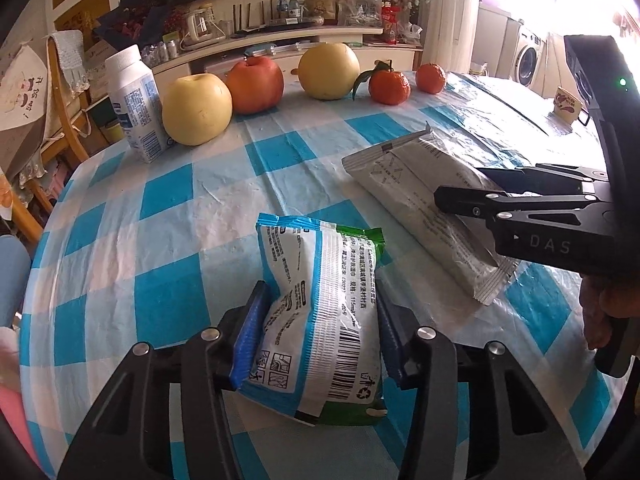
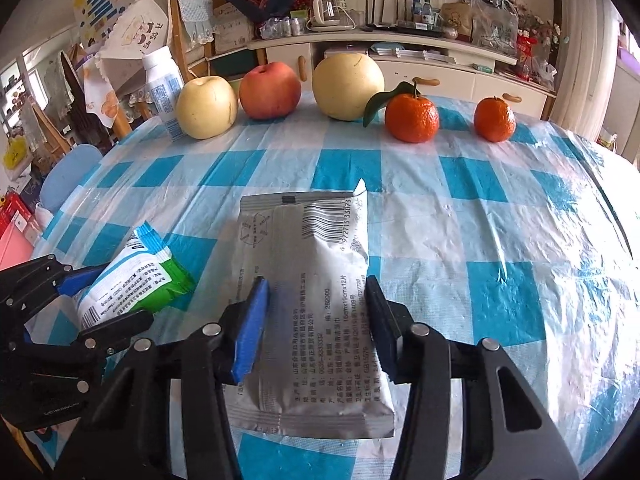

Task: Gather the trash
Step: 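Grasp the green-and-white snack bag with the left tool while the right tool grasps the white printed packet, then lift both held packets and carry them over the pink bucket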

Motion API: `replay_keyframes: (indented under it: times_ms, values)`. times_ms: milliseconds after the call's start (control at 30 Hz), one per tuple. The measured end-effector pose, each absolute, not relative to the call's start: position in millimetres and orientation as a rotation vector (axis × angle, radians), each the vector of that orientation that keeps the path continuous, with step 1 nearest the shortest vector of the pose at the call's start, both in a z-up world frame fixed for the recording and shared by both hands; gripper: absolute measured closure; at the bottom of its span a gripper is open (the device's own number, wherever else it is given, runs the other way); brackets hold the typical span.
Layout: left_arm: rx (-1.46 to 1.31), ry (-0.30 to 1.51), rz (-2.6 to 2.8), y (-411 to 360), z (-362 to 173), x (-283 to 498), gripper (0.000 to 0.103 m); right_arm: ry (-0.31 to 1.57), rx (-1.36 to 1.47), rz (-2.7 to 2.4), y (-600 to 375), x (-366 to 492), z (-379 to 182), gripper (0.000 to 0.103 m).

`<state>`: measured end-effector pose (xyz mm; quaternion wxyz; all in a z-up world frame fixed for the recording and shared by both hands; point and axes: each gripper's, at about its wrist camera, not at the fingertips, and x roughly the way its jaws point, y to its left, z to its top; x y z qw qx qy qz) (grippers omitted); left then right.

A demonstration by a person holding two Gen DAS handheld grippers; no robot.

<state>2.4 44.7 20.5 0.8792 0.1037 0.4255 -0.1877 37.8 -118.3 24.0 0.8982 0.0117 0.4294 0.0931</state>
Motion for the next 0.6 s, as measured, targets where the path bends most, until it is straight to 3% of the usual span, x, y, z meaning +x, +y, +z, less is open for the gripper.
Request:
replay_keyframes:
  times_ms: [267, 367, 433, 600]
  values:
    - [0.171, 0.873, -0.344, 63, 31, -11, 0.054, 0.855, 0.006, 0.204, -115, 33, 28, 0.064]
    - [0.106, 0.870, -0.342, 76, 38, -17, 0.055, 0.839, 0.011, 0.214, -115, 31, 31, 0.069]
    - [0.083, 0.861, -0.329, 83, 43, -20, 0.059, 0.819, 0.006, 0.215, -115, 28, 35, 0.080]
    - [0.054, 0.841, -0.310, 96, 49, -27, 0.060, 0.794, 0.014, 0.219, -116, 21, 42, 0.085]
